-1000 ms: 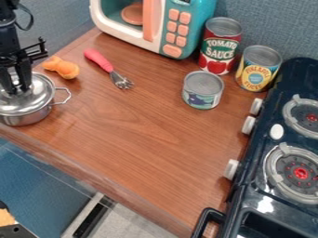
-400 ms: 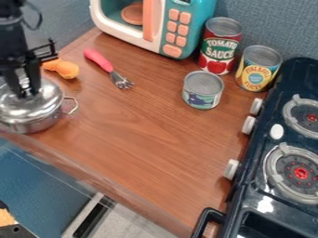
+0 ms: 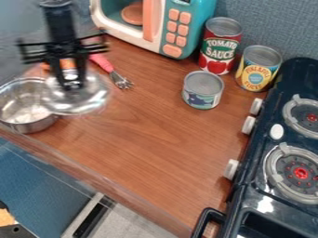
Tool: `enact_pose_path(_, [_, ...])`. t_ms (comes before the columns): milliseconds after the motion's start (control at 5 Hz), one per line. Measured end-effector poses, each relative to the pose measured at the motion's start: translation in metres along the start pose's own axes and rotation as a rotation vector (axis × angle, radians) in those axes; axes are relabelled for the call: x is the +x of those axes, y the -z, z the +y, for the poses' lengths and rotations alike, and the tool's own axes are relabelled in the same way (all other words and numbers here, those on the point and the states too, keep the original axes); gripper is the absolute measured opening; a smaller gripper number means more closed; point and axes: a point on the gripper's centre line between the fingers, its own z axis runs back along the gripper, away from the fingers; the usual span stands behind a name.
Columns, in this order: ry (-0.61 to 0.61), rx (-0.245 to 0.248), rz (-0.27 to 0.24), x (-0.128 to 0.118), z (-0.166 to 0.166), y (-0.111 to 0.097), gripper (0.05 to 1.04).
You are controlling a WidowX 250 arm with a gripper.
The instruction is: Open the lid of the metal pot ant moved on the right side of table
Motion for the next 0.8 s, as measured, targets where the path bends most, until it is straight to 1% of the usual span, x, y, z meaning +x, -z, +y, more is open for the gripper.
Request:
enact_pose_path(200, [0.125, -0.002, 0.006, -0.025, -0.047, 0.007, 0.284])
enact_pose_path(400, [0.256, 0.013, 0.007, -0.058, -0.089, 0.023, 0.284])
enact_pose_path(600, [0.336, 0.002, 0.014, -0.08, -0.108, 0.036, 0.284])
enact_pose_path(800, [0.398, 0.037, -0.003, -0.101, -0.115, 0.058, 0.284])
